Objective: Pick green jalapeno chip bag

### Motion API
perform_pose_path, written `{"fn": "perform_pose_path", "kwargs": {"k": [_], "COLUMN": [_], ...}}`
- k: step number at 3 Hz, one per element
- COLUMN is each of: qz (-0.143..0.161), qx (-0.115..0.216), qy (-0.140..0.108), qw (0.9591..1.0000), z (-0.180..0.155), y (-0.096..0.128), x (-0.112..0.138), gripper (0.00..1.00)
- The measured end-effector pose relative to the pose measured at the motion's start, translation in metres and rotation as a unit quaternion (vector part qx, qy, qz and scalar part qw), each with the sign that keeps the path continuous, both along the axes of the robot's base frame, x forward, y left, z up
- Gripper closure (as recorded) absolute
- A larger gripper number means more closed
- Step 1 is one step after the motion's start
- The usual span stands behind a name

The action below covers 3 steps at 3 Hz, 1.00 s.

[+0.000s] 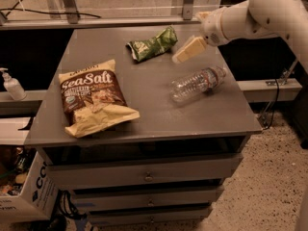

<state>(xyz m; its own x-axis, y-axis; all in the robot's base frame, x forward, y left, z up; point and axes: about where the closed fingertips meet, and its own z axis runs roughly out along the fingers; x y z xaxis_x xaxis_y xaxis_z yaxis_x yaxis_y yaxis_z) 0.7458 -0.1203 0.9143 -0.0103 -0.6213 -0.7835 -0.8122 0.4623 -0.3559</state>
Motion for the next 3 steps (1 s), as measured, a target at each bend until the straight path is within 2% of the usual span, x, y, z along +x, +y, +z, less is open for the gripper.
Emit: {"fn": "perform_pose_path", "kwargs": {"k": [3], "qz": [-0.034], "qx": [-0.041], "qy": [0.041], "qw": [0.9977], "z": [-0.058], "y": [0.046], "x": [0.079], "gripper": [0.0]}}
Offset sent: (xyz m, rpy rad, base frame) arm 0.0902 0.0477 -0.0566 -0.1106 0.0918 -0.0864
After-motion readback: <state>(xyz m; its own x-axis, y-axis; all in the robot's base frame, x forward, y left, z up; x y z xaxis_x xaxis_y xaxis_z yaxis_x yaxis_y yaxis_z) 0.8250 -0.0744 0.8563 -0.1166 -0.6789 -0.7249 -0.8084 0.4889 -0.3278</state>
